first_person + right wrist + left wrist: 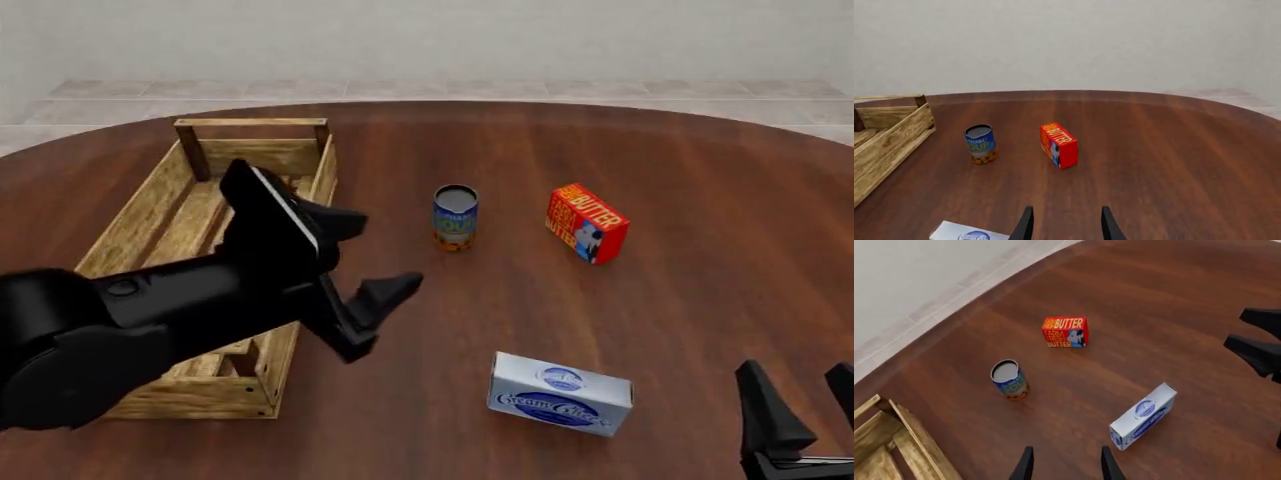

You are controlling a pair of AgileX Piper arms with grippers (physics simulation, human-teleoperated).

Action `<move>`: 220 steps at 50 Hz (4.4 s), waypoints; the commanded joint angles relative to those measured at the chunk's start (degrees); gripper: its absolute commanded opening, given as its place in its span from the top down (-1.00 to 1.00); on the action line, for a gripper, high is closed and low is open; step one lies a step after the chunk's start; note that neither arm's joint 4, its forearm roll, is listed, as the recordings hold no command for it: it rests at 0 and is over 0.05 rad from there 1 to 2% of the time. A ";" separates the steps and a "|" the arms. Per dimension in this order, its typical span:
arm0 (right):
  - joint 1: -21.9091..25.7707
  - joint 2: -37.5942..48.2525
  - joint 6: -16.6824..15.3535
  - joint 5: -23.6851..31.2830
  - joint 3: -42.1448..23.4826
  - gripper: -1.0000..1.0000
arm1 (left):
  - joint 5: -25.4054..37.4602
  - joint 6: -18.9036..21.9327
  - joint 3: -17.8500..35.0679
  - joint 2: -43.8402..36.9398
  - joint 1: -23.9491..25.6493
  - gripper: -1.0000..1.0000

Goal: Pick up the cream cheese and put it in the tray.

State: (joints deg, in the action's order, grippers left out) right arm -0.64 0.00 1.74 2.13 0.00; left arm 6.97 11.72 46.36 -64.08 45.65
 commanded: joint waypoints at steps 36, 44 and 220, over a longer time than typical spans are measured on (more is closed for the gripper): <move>-0.09 0.00 0.09 0.42 0.00 -1.00 | 12.30 7.88 13.61 -13.49 6.16 -1.00; -0.09 0.00 0.15 0.50 0.00 -1.00 | 13.24 7.03 15.07 -15.72 8.67 -1.00; -0.22 0.00 1.42 2.27 0.00 -1.00 | 19.51 25.96 28.80 -43.40 10.55 -1.00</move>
State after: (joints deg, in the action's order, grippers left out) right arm -0.85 0.00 3.11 4.35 0.00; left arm 26.06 37.32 74.13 -106.63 56.63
